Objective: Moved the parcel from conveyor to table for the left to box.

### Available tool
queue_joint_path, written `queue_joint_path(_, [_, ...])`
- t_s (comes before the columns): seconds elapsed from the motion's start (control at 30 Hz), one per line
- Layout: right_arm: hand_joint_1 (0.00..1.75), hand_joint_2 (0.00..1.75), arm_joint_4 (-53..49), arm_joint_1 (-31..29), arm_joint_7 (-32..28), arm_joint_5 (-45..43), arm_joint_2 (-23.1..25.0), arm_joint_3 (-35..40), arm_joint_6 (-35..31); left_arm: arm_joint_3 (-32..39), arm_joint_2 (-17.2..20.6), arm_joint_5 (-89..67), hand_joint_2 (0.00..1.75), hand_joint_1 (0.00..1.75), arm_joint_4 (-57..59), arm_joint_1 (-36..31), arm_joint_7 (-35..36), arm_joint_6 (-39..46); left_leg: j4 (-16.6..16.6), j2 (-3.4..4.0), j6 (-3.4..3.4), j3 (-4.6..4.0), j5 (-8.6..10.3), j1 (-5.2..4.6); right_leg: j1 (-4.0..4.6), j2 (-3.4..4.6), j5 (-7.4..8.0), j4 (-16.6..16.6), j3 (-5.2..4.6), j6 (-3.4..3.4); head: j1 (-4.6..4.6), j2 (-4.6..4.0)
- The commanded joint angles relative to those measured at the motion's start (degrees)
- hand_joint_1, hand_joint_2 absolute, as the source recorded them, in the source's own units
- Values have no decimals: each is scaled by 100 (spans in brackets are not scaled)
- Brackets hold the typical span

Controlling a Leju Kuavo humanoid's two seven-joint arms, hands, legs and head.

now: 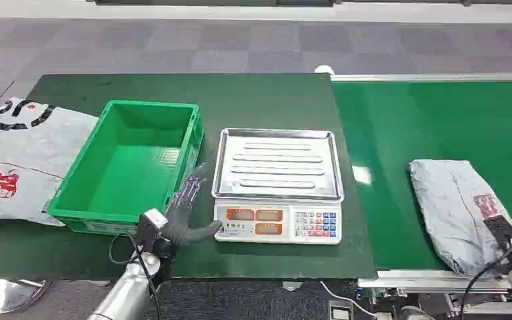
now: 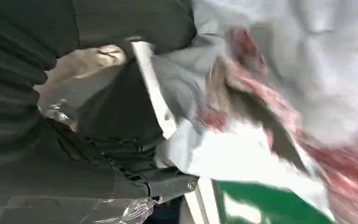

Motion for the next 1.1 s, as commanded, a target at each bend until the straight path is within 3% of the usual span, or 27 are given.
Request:
queue_joint_path(0.03, [175, 175, -414, -739, -593, -122, 774, -108, -765, 365, 126, 11, 175, 0, 37, 55, -278, 41, -4, 47, -6, 14, -8, 3, 3, 47, 8, -5, 0, -8, 0, 0])
queue_joint_path(0.07, [175, 175, -438, -759, -615, -105, 789, -98, -829, 370, 122, 16, 175, 0, 55, 41, -278, 25, -6, 68, -9, 21, -11, 5, 6, 68, 12, -8, 1, -13, 0, 0])
queue_joint_path(0.33, [175, 175, -914, -430, -1403, -390, 877, -439, -1340, 240, 114, -54, 175, 0, 108, -11, -278, 19, -12, 23, -8, 30, -1, 8, 10, 23, 2, -14, 20, -13, 0, 0])
queue_joint_path(0.63, [175, 175, -914, -430, -1403, -390, 877, -439, -1340, 240, 114, -54, 175, 0, 108, -11, -278, 19, -12, 21, -9, 31, -3, 8, 10, 22, 1, -15, 22, -13, 0, 0])
queue_joint_path(0.8, [175, 175, -1401, -462, -1772, -494, 1047, -416, -1455, 277, 127, 9, 175, 0, 76, -36, -278, 73, -7, 24, -5, 19, -3, 5, 6, 25, 2, -7, 7, -10, 0, 0])
queue_joint_path(0.97, [175, 175, -2483, -244, -3342, -1640, 1441, -930, -2334, 284, 87, 2, 175, 0, 60, -67, -278, 25, -9, 30, -7, 24, -5, 6, 7, 30, 2, -8, 11, -12, 0, 0])
queue_joint_path(1.03, [175, 175, -3522, 119, -4065, -2253, 1735, -949, -2334, 207, 87, -7, 175, 0, 49, -92, -278, 22, -6, 12, -5, 12, 0, 4, 5, 13, 0, -4, 3, -8, 0, 0])
queue_joint_path(1.1, [175, 175, -4700, 517, -4418, -2613, 2055, -720, -2280, 118, 48, -9, 175, 0, 93, -187, -278, 55, -8, 12, -9, 20, -3, 9, 10, 14, -2, -9, 11, -12, 0, 0])
